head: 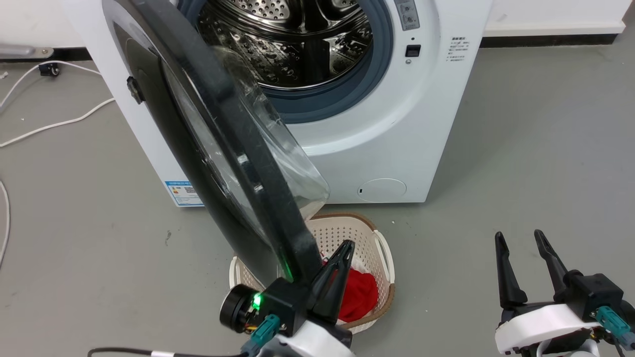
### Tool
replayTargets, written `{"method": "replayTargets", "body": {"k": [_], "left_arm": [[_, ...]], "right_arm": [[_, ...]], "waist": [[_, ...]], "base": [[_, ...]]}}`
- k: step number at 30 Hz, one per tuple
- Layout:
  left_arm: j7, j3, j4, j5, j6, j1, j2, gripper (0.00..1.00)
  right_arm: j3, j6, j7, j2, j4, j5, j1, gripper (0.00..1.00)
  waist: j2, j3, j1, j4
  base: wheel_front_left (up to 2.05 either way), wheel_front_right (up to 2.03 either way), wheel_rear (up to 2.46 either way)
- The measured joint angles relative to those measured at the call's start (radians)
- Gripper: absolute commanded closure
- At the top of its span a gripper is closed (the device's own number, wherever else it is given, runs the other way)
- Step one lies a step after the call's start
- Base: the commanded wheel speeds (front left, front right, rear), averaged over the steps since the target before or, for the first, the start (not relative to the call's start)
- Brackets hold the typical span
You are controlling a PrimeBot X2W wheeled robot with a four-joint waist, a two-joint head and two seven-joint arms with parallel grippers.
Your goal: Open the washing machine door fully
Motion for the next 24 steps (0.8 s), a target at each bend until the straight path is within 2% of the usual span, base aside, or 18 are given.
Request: {"method": "replayTargets", "body": {"k": [12,24], "left_arm": [[0.032,0.019,-0.128,0.004,0.063,0.115,0.066,1.0],[0.034,0.049,-0.218,0.002,0.118,0.199,0.102,1.0]], "right_arm": [[-0.001,0.0,0.013,0.0,-0.003,-0.002,0.012,0.0],[-0.013,0.0,0.031,0.0,-0.019,-0.009,0.03,0.0]], "waist": [[0.0,-0.014,0.0,0.052],[0.0,-0.016,0.0,0.145]], "base": [[0.0,0.0,0.0],[0.0,0.0,0.0]]}}
